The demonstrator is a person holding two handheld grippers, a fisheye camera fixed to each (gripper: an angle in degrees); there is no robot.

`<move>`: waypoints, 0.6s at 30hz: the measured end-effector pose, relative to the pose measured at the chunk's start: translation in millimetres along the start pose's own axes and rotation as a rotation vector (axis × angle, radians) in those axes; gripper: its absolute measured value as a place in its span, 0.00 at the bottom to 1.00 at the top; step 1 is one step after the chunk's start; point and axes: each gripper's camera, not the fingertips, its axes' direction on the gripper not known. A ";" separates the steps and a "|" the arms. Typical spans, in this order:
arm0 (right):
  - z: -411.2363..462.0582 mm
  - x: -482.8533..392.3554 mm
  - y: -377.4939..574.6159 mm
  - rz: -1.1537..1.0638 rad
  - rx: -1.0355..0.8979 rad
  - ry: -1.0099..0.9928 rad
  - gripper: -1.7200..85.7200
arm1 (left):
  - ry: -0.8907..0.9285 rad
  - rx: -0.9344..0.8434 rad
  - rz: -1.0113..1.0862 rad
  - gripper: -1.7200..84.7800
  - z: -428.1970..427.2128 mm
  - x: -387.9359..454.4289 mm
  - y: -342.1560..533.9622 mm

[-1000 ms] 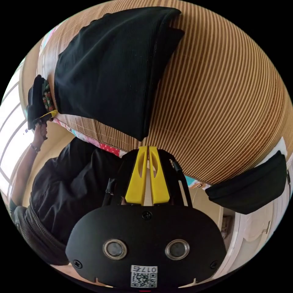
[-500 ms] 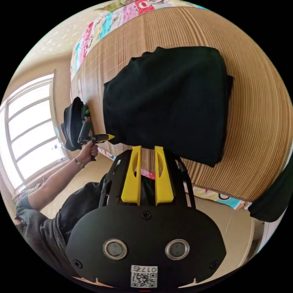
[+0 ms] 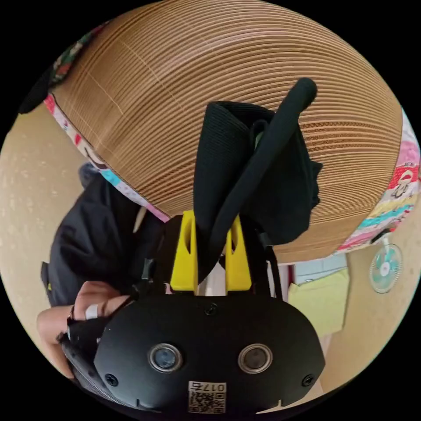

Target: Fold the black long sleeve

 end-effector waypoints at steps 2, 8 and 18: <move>5.3 -8.4 2.3 -0.048 0.005 -0.005 0.11 | -0.072 -0.017 0.034 0.07 -2.8 17.0 3.0; 6.6 47.2 91.7 -0.227 0.500 -0.679 0.10 | -0.036 -0.069 0.203 0.12 -43.8 41.5 50.9; 264.5 157.1 197.0 0.019 0.949 -1.255 0.10 | 0.027 0.003 0.000 0.17 -63.3 -2.4 60.4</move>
